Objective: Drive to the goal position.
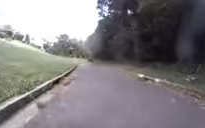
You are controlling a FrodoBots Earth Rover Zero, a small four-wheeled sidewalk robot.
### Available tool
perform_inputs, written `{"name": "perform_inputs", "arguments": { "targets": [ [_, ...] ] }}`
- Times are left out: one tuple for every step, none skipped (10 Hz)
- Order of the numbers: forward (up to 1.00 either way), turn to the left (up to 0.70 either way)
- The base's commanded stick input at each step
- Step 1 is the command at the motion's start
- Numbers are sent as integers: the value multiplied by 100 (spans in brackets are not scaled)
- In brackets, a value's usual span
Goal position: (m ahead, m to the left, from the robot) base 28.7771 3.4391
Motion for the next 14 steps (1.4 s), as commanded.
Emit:
{"name": "perform_inputs", "arguments": {
  "targets": [
    [100, 0],
    [100, 0],
    [100, 0],
    [100, 0],
    [100, 0],
    [100, 0],
    [100, 0],
    [100, 0],
    [100, 0],
    [100, 0],
    [100, 0],
    [100, 0],
    [100, 0],
    [100, 0]
  ]
}}
